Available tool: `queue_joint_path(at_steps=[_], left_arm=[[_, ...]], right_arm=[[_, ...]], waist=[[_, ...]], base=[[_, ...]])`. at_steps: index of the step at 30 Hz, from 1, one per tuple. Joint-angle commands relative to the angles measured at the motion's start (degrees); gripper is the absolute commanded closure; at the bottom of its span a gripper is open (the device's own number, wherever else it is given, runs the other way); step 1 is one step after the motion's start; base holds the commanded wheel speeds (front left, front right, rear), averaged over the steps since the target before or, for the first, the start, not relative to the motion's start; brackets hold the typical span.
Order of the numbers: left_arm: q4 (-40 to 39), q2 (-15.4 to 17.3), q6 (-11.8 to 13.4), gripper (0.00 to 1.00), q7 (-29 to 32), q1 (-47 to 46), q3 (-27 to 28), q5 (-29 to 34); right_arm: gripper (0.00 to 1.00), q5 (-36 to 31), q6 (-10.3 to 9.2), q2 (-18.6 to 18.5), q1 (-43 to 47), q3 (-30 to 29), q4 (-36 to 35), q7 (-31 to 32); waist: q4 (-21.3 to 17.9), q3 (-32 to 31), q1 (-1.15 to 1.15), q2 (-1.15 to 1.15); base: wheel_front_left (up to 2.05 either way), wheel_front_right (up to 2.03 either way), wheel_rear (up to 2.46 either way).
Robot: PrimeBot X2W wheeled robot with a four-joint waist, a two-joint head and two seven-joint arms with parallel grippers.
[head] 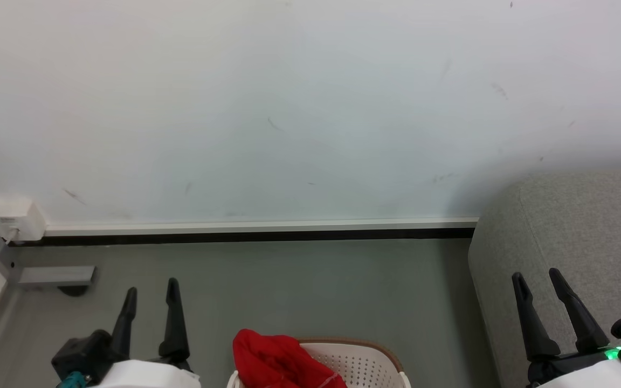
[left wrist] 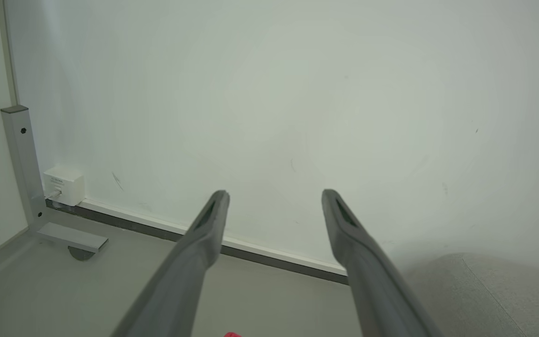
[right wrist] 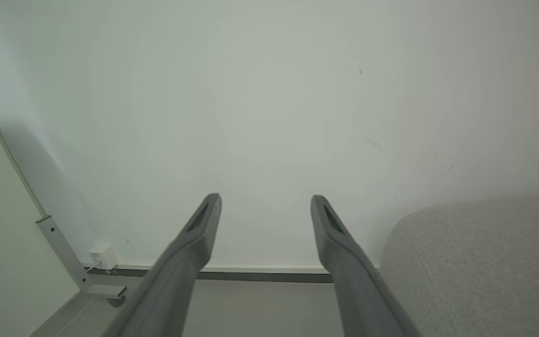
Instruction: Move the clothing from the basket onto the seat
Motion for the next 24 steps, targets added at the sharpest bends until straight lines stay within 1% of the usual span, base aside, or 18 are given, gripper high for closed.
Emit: queue_joint_path(at_steps=[1, 12, 24], left_arm=[[-0.6, 0.5, 0.3, 0.0, -0.4, 0.5, 0.0, 1.5], [-1.3, 0.5, 1.3, 0.0, -1.8, 0.6, -0.8, 7.0], [-1.7, 0.5, 2.0, 0.0, -2.8, 0.8, -1.4, 11.5]], right_arm=[[0.0, -1.1, -0.09, -0.8, -0.3, 0.2, -0.6, -0.4], [0.0, -5.1, -0.1, -1.3, -0.3, 1.0, -1.1, -1.7], [0.0, -8.7, -0.11, -1.7, -0.1, 1.7, -1.6, -2.8]], waist=[[0.0, 0.0, 0.0, 0.0], [-0.2, -0.1, 0.0, 0.0], [-0.4, -0.3, 0.0, 0.0]], base=[[0.0, 0.0, 0.0], [0.0, 0.0, 0.0], [0.0, 0.0, 0.0]])
